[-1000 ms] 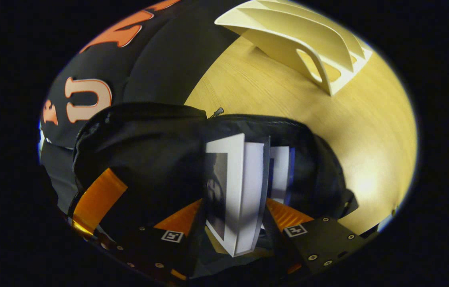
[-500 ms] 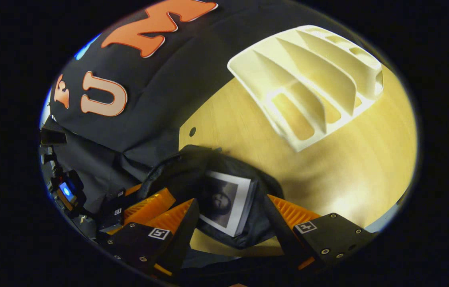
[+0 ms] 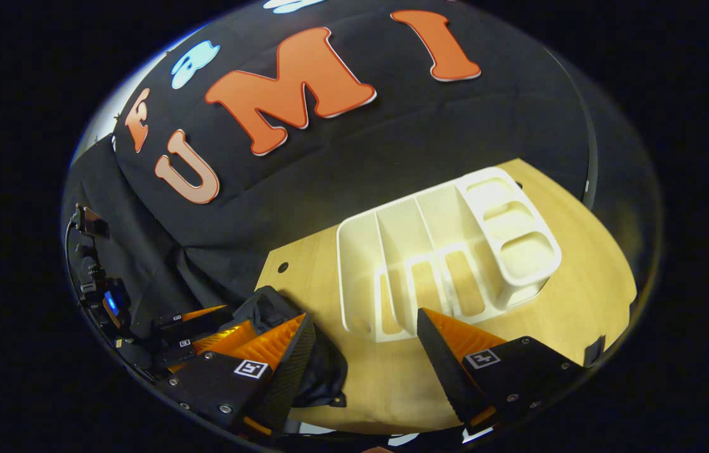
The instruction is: Open the schoolbag, grab two books from the bookshelf and put them into the schoolbag.
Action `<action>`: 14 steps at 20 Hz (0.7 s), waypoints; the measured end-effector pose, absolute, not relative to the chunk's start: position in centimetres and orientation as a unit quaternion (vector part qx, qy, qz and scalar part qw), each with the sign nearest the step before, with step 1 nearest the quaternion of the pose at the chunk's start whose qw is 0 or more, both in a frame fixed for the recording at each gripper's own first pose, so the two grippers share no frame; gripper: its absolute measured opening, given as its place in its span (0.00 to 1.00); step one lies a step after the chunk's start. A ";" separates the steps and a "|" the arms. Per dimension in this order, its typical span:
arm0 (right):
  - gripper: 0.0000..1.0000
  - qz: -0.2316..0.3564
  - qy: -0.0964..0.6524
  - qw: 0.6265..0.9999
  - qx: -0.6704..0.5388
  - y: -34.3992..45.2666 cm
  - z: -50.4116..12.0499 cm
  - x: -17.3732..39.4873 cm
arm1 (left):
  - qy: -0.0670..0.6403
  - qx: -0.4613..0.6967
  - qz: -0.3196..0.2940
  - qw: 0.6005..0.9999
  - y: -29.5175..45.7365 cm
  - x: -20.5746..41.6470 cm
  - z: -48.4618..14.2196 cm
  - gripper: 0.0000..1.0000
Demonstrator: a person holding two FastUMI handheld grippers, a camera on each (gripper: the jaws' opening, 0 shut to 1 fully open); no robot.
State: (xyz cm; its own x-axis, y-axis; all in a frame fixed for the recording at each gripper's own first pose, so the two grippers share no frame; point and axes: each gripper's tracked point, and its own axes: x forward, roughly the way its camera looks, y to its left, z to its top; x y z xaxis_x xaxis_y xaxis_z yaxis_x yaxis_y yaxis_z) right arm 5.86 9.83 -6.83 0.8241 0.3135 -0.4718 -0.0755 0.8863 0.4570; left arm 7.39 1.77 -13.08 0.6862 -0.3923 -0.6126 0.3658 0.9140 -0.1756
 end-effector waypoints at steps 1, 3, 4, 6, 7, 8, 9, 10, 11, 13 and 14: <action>0.97 0.105 0.264 0.937 0.203 8.5 -6.1 5.8 | 0.322 -0.026 -0.194 0.926 0.9 7.7 -12.0 0.99; 0.97 0.096 0.229 0.954 0.169 5.7 -4.3 5.7 | 0.285 -0.041 -0.171 0.942 -0.3 8.0 -9.9 0.98; 0.97 0.085 0.205 0.964 0.148 4.1 -3.3 6.0 | 0.263 -0.047 -0.159 0.950 -0.8 8.2 -8.6 0.98; 0.97 0.071 0.155 0.978 0.117 1.9 -0.8 6.4 | 0.215 -0.052 -0.129 0.967 -1.1 9.1 -6.3 0.98; 0.97 0.068 0.131 0.983 0.108 1.5 0.4 6.7 | 0.189 -0.056 -0.113 0.974 -0.7 9.3 -4.9 0.98; 0.97 0.068 0.109 0.987 0.100 1.3 1.5 6.7 | 0.166 -0.062 -0.103 0.979 -0.5 9.5 -3.5 0.98; 0.97 0.064 0.087 0.990 0.094 1.0 2.2 6.4 | 0.143 -0.072 -0.095 0.983 -0.4 9.7 -1.8 0.98; 0.97 0.068 0.065 0.992 0.087 1.1 3.1 6.3 | 0.123 -0.084 -0.086 0.985 0.0 9.8 -0.5 0.97; 0.97 0.068 0.047 0.993 0.084 1.3 4.1 6.1 | 0.107 -0.092 -0.078 0.987 0.5 9.8 0.6 0.97; 0.97 0.064 0.009 0.995 0.080 1.6 6.1 6.2 | 0.076 -0.092 -0.062 0.991 2.1 9.9 2.6 0.97; 0.96 0.058 -0.004 0.995 0.077 1.5 6.9 6.3 | 0.061 -0.089 -0.053 0.993 2.4 9.6 3.6 0.97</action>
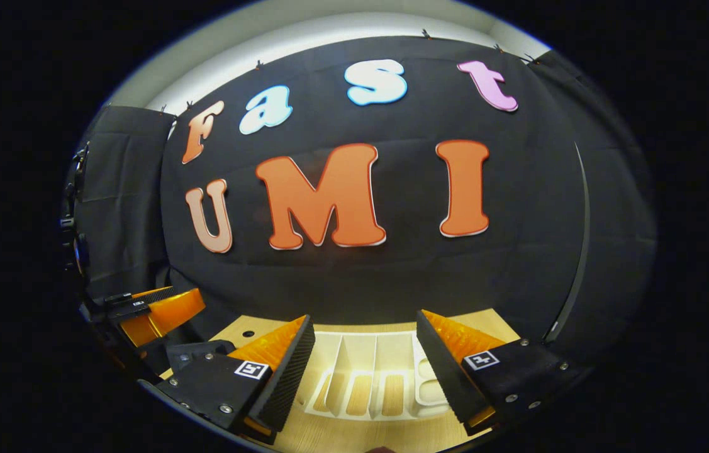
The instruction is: Open the schoolbag, grab two books from the bookshelf and put them into the schoolbag.
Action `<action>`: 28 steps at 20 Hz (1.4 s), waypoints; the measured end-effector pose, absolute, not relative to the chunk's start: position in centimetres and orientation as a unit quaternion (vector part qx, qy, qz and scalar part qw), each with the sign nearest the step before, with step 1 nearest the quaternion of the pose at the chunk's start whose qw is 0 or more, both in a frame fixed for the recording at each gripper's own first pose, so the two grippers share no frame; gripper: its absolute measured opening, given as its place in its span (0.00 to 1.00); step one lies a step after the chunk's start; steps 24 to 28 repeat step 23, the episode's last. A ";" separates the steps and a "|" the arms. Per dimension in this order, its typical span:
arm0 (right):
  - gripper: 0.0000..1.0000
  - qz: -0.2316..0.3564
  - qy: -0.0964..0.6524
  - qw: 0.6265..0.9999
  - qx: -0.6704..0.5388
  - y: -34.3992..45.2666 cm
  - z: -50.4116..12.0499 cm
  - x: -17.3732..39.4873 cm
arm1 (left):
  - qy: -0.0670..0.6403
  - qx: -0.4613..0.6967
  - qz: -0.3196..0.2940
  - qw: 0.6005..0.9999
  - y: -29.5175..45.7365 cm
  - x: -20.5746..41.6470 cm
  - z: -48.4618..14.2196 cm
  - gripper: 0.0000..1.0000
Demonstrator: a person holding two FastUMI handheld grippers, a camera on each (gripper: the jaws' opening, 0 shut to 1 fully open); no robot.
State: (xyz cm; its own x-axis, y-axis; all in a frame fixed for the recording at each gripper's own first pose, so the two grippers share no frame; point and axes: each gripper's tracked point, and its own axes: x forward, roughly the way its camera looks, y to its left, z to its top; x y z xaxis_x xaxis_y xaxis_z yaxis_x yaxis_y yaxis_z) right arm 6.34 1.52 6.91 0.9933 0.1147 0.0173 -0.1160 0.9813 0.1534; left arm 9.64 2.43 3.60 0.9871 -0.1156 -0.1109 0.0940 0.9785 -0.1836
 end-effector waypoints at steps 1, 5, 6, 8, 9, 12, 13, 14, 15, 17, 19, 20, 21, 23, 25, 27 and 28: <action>0.97 0.051 -0.016 0.996 0.073 1.6 7.5 6.4 | 0.038 -0.089 -0.048 0.994 3.2 9.8 4.5 0.96; 0.96 0.034 -0.041 0.996 0.071 2.3 8.1 6.6 | -0.014 -0.064 -0.033 0.997 3.9 10.1 6.4 0.94; 0.97 0.032 -0.040 0.996 0.075 2.8 7.8 6.5 | -0.023 -0.065 -0.041 0.997 3.5 9.9 6.8 0.94; 0.97 0.040 -0.038 0.996 0.073 4.5 7.2 6.3 | -0.033 -0.079 -0.063 0.994 2.6 9.7 6.7 0.94; 0.97 0.042 -0.039 0.996 0.067 4.7 7.0 6.3 | -0.030 -0.078 -0.061 0.995 2.8 9.7 6.3 0.94; 0.97 0.040 -0.041 0.997 0.051 5.3 7.1 6.5 | -0.022 -0.079 -0.048 0.995 3.9 9.6 5.6 0.94; 1.00 0.039 -0.040 0.997 0.050 5.5 7.0 6.6 | -0.024 -0.081 -0.045 0.995 4.3 9.5 5.5 0.95; 0.97 0.037 -0.038 0.997 0.049 5.6 6.9 6.7 | -0.025 -0.081 -0.044 0.995 4.3 9.7 5.3 0.95; 0.97 0.034 -0.035 0.998 0.049 5.6 6.6 6.8 | -0.024 -0.082 -0.048 0.995 4.0 9.8 5.0 0.94; 0.97 0.026 -0.029 0.998 0.048 5.5 6.0 6.9 | -0.021 -0.070 -0.053 0.996 3.7 9.8 4.2 0.94; 0.97 0.020 -0.022 0.998 0.051 5.4 5.7 7.0 | -0.018 -0.051 -0.057 0.997 3.3 10.0 3.7 0.95; 0.97 0.017 -0.020 0.998 0.051 5.3 5.6 7.1 | -0.019 -0.052 -0.060 0.997 3.0 10.0 3.7 0.94; 0.97 0.013 -0.021 0.998 0.051 5.3 5.5 7.1 | -0.018 -0.056 -0.064 0.996 2.8 10.2 3.4 0.95; 0.97 0.008 -0.022 0.999 0.047 5.3 5.5 6.9 | -0.010 -0.061 -0.072 0.996 2.5 10.4 2.8 0.95; 0.97 0.008 -0.022 0.999 0.047 5.3 5.5 6.9 | -0.010 -0.061 -0.072 0.996 2.5 10.4 2.8 0.95; 0.97 0.008 -0.022 0.999 0.047 5.3 5.5 6.9 | -0.010 -0.061 -0.072 0.996 2.5 10.4 2.8 0.95; 0.97 0.008 -0.022 0.999 0.047 5.3 5.5 6.9 | -0.010 -0.061 -0.072 0.996 2.5 10.4 2.8 0.95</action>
